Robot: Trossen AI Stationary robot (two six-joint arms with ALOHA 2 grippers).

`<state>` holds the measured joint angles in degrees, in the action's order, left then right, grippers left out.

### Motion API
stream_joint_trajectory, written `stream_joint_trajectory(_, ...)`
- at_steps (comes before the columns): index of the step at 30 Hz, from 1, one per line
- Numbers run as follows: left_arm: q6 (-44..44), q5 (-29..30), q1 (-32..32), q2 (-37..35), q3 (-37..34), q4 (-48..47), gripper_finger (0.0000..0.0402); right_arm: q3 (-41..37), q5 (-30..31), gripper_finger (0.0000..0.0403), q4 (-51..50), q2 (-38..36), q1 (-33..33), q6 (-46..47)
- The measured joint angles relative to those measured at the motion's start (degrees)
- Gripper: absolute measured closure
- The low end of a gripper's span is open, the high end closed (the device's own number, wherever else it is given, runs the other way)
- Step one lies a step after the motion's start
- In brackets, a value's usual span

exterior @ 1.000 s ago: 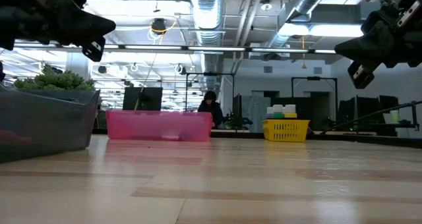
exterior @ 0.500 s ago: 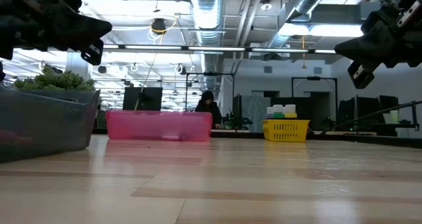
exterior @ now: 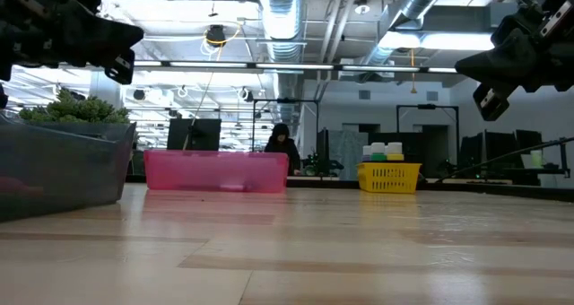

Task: Pick & Place Paint Supplies
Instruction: Return to Home Position

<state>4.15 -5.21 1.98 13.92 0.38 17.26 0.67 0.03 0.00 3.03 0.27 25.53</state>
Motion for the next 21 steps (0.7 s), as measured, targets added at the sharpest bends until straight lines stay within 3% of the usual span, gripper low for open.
stream_joint_trajectory(9,-0.7,0.5,0.0,-14.0,0.0,-15.0,0.0401,0.0,0.0,0.0397,0.0,0.0,0.0,0.0)
stream_joint_trajectory(21,-0.9,1.3,0.0,-13.9,0.0,-15.6,0.0401,0.0,0.0,0.0397,0.0,0.0,0.0,0.0)
